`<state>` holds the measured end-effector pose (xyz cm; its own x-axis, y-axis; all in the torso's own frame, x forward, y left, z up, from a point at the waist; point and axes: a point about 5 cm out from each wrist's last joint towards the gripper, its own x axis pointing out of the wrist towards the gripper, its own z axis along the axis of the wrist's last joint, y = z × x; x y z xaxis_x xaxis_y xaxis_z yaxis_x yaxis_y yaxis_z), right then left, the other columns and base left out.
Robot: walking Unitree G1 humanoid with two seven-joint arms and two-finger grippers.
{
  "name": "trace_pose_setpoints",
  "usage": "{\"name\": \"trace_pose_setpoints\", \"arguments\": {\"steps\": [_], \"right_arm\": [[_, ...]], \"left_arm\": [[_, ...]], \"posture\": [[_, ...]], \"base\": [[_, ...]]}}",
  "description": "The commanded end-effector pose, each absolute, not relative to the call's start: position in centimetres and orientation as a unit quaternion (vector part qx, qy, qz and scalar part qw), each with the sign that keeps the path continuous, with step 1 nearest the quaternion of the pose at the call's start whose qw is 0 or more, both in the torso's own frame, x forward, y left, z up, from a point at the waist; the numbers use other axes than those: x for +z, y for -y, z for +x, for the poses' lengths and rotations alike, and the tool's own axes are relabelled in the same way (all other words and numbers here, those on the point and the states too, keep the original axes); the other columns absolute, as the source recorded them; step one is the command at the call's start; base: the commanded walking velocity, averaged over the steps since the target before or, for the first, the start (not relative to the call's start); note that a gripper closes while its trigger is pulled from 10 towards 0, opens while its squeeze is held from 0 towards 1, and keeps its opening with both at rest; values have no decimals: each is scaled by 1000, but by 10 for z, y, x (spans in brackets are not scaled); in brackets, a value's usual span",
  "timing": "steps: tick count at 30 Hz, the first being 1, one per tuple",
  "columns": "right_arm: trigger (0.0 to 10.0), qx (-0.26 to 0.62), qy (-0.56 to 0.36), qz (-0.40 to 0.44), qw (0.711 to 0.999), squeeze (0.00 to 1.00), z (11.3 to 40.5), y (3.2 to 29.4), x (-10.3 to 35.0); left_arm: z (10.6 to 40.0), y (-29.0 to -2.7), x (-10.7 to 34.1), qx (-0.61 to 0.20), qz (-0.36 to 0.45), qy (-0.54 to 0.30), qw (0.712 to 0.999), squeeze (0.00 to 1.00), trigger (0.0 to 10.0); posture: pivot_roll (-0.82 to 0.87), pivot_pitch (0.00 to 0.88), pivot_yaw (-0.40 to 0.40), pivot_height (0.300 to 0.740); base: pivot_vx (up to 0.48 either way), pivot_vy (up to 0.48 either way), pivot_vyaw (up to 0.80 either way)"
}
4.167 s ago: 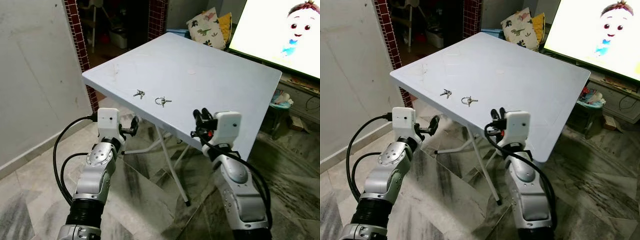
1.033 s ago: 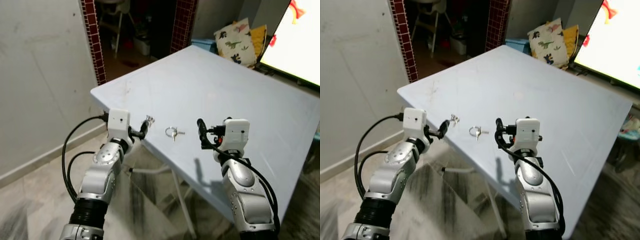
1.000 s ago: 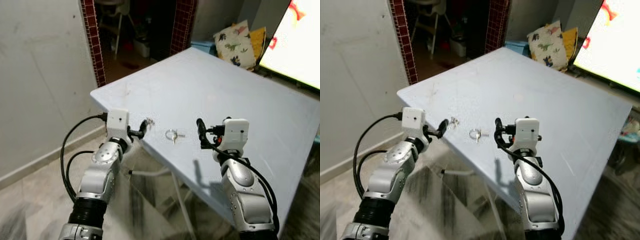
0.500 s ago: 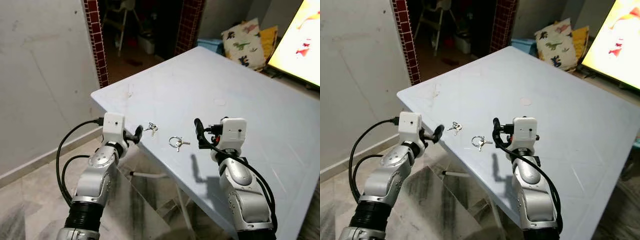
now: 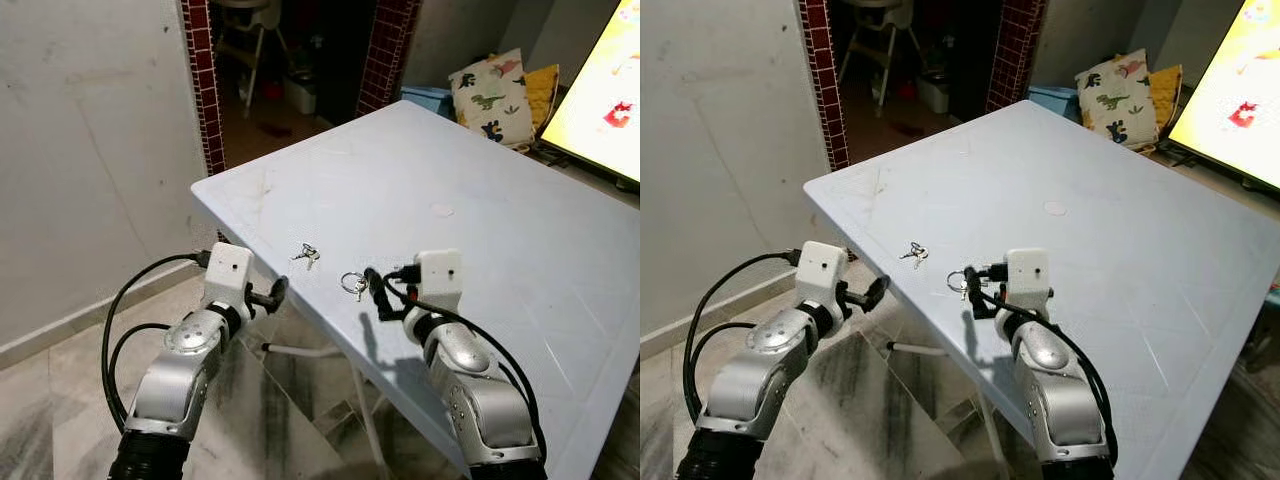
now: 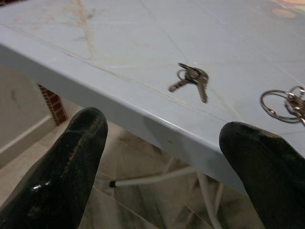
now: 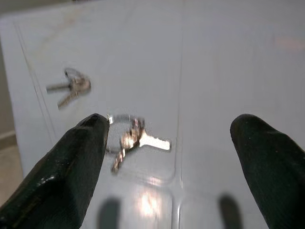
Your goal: Hang keys on a hook
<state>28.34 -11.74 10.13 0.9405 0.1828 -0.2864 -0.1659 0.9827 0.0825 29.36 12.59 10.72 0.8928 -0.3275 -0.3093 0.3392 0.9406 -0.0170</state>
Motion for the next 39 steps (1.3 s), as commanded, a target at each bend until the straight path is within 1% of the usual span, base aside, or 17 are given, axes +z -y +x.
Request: {"name": "trace_pose_setpoints", "arguments": {"steps": [1, 6, 7, 9, 17, 23, 27, 30, 31, 32, 33, 39], "right_arm": [[10000, 81, -166, 27, 982, 0, 283, 120, 99], [10000, 84, -187, 31, 978, 0, 282, 120, 94], [10000, 89, -190, 34, 977, 0, 285, 116, 94], [10000, 94, -192, 37, 976, 0, 288, 111, 93], [10000, 119, -194, 36, 973, 0, 298, 96, 95], [10000, 124, -200, 30, 971, 0, 304, 91, 94], [10000, 119, -201, 20, 972, 0, 310, 90, 92], [10000, 124, -198, 23, 972, 0, 314, 86, 93], [8980, 125, -198, 23, 972, 0, 317, 84, 93], [4078, 130, -197, 26, 971, 0, 319, 82, 93], [0, 131, -198, 28, 971, 0, 321, 80, 92], [0, 129, -213, 20, 968, 0, 326, 79, 86]], "left_arm": [[289, -120, 110, -196, 20, -160, 967, 0, 10000], [279, -123, 105, -218, 24, -181, 959, 0, 10000], [273, -125, 102, -232, 11, -185, 955, 0, 10000], [270, -125, 101, -240, 1, -182, 954, 0, 10000], [262, -124, 99, -257, 4, -174, 951, 0, 10000], [260, -115, 104, -305, 32, -160, 938, 0, 10000], [261, -110, 111, -331, 56, -134, 933, 0, 10000], [262, -110, 110, -332, 59, -132, 932, 0, 10000], [261, -110, 109, -338, 63, -135, 929, 0, 10000], [261, -109, 109, -340, 62, -134, 929, 0, 10000], [261, -109, 110, -341, 61, -133, 928, 0, 10000], [259, -105, 110, -347, 60, -128, 927, 0, 10000]], "posture": [[51, 0, -93, 740], [62, 0, -96, 740], [78, 0, -100, 740], [83, 0, -104, 740], [94, 0, -113, 740], [90, 0, -110, 740], [84, 0, -108, 740], [84, 0, -108, 740], [83, 0, -108, 740], [83, 0, -109, 740], [84, 0, -111, 740], [92, 0, -126, 740]], "base": [[0, 0, 0], [0, 0, 0], [0, 0, 0], [0, 0, 0], [0, 0, 0], [0, 0, 0], [0, 0, 0], [0, 0, 0], [0, 0, 0], [0, 0, 0], [0, 0, 0], [0, 0, 0]]}}
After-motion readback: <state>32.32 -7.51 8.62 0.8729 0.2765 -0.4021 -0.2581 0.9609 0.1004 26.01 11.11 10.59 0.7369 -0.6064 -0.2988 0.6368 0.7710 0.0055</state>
